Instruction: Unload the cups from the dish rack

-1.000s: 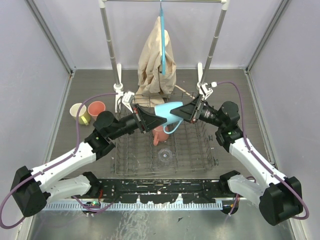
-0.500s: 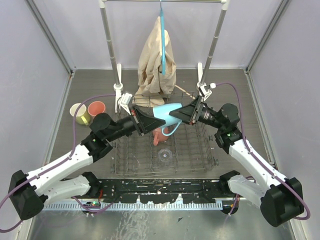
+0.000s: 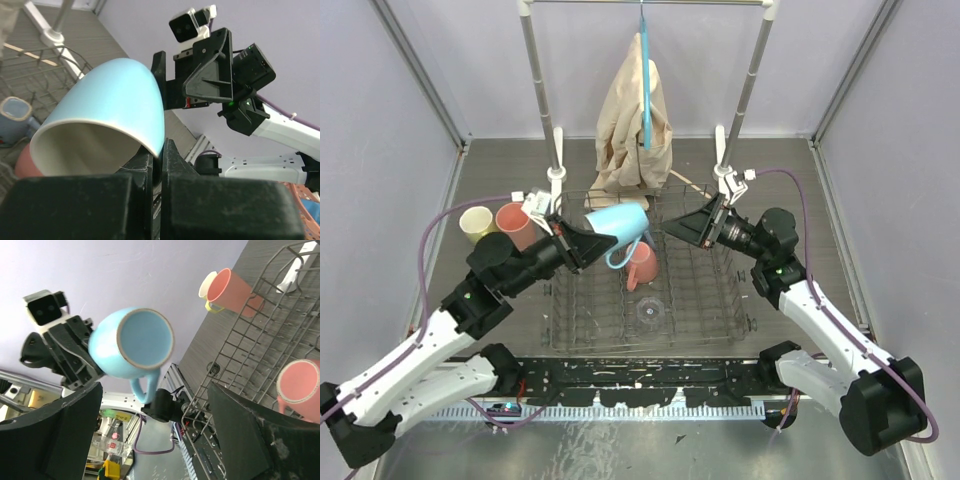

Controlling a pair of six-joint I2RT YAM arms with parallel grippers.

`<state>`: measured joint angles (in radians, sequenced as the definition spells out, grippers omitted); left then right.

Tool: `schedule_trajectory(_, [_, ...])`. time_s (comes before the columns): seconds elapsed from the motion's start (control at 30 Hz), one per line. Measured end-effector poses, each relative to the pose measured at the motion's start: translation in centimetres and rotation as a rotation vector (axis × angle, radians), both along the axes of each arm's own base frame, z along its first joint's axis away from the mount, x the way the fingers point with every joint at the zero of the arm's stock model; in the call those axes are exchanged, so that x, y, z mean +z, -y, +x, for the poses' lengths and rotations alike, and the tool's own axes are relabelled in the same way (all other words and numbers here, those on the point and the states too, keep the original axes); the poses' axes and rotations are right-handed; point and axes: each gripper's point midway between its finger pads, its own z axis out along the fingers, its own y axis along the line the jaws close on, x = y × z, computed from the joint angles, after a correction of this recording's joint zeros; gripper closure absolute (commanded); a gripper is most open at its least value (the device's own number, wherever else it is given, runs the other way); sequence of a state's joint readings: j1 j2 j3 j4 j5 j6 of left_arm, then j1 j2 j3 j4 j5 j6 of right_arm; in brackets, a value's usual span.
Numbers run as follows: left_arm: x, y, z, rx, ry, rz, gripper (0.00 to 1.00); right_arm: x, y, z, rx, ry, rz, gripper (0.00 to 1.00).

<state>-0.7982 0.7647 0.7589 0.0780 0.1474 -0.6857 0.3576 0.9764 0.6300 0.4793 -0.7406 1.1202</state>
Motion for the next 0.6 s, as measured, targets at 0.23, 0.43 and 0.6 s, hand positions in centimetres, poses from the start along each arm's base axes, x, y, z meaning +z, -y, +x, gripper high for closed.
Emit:
schedule_trajectory(0.23, [2.2, -5.4, 0.1, 0.208, -0.007, 0.112, 1.0, -1.6, 0.5, 0.9, -0.059, -0.001, -0.093, 0.08])
schedule_trajectory(0.43, [2.8, -12.3, 0.2, 0.47, -0.053, 0.244, 1.0, -1.8, 0.9, 1.1, -0.083, 0.028, -0.159, 0.08])
schedule_trajectory(0.6, [0.4, -17.1, 0.2, 0.654, -0.131, 0.433, 1.0, -2.3, 1.2, 0.9, -0.095, 0.044, -0.202, 0.08])
